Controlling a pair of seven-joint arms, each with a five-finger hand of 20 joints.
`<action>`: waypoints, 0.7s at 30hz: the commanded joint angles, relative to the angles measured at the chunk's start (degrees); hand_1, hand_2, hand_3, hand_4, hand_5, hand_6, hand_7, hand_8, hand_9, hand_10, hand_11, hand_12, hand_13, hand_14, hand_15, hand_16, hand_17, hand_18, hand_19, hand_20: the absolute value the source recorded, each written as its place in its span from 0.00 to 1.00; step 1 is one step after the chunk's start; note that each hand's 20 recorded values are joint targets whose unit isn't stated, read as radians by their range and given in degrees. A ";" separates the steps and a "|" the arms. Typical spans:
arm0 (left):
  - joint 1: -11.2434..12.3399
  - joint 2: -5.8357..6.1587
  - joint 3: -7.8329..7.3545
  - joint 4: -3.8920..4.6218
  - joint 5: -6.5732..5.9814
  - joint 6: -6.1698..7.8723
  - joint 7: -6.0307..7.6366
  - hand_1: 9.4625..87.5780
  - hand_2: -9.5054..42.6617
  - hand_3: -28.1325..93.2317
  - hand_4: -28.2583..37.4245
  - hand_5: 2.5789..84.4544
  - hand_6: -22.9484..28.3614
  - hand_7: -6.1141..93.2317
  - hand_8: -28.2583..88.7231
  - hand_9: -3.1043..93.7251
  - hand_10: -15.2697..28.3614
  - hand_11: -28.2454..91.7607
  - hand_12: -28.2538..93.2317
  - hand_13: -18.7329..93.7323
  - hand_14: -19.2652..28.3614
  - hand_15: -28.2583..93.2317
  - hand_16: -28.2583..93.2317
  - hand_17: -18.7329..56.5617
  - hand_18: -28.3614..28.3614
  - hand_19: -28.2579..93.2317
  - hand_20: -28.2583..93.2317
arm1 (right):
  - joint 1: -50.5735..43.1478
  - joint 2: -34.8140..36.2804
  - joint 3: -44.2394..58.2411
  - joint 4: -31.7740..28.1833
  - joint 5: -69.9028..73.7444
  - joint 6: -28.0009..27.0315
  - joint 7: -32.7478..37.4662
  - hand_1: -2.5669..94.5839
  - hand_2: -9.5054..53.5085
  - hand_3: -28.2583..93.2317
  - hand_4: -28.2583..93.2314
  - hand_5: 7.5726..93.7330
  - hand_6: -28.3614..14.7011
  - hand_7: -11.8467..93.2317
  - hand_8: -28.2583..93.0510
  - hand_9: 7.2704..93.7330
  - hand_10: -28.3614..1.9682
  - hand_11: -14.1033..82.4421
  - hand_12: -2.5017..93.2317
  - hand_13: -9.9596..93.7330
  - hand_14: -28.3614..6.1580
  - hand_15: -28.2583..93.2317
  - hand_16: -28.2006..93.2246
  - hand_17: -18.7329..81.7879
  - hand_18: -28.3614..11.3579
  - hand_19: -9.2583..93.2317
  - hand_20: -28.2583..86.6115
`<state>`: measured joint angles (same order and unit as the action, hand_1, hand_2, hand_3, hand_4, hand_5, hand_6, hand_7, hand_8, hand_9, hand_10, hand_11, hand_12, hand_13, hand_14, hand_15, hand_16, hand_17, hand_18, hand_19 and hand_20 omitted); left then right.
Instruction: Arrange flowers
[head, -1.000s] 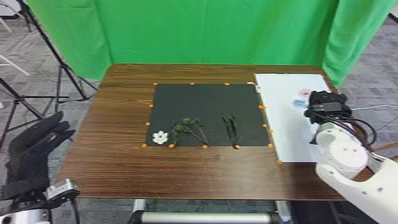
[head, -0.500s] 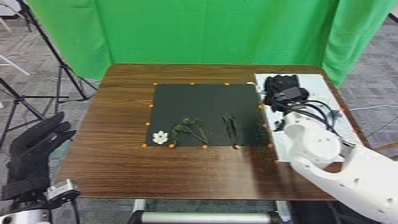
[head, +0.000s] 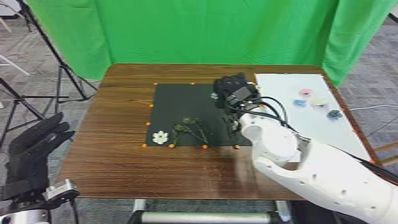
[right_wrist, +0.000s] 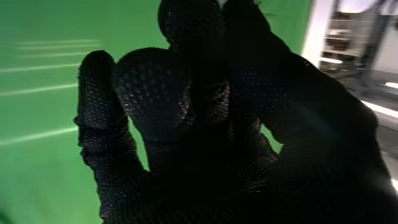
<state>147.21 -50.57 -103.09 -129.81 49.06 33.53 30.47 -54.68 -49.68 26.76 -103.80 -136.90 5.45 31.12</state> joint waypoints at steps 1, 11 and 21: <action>-0.29 -1.06 -0.33 -0.42 1.32 -1.37 -1.56 0.20 0.29 0.93 0.13 0.46 0.65 0.22 0.15 0.39 0.81 0.55 0.29 0.39 0.98 0.77 0.09 0.12 0.88 0.71 0.27 | 0.80 -7.42 -2.94 1.76 -1.99 -1.89 -1.92 0.57 0.05 0.86 0.00 0.80 0.66 0.39 0.23 0.93 0.70 0.49 0.32 0.86 0.69 0.79 0.41 0.47 0.18 0.97 0.31; -4.24 -2.05 1.58 0.83 2.68 -3.34 -3.65 0.20 0.29 0.93 0.13 0.47 0.65 0.22 0.15 0.39 0.81 0.55 0.29 0.39 0.98 0.77 0.09 0.12 0.88 0.71 0.27 | -8.80 -20.23 6.79 8.53 -12.68 -8.73 -10.72 0.57 0.05 0.86 0.00 0.80 0.66 0.40 0.24 0.93 0.71 0.49 0.32 0.86 0.69 0.79 0.41 0.46 0.18 0.96 0.31; -5.90 -1.96 2.13 1.31 3.06 -3.78 -3.70 0.20 0.29 0.93 0.13 0.47 0.65 0.22 0.15 0.39 0.81 0.55 0.29 0.39 0.98 0.77 0.09 0.12 0.88 0.72 0.27 | -11.03 -26.01 9.56 12.13 -16.40 -12.02 -13.06 0.56 0.06 0.86 0.00 0.80 0.66 0.40 0.23 0.92 0.70 0.49 0.32 0.86 0.68 0.79 0.41 0.46 0.18 0.96 0.31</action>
<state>141.76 -52.25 -101.51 -128.82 51.65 30.38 26.98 -65.98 -72.86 38.71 -93.09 -153.41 -6.98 16.44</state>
